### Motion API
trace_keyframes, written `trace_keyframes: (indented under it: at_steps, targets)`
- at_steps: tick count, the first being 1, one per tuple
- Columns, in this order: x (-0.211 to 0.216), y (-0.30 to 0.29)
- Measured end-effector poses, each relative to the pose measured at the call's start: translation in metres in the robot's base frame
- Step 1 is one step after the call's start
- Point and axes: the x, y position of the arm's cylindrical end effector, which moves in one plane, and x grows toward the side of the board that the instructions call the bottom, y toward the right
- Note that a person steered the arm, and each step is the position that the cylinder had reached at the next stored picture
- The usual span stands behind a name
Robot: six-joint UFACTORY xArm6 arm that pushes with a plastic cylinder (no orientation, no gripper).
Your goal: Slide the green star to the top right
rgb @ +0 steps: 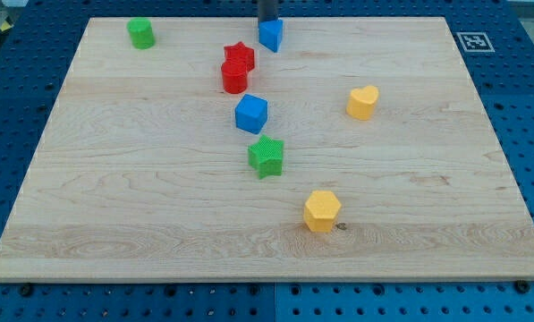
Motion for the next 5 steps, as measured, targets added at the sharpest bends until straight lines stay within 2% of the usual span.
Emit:
trace_keyframes:
  at_steps: [1,3,5]
  targets:
    - [0.004,0.003]
    - [0.007,-0.091]
    - [0.01,-0.107]
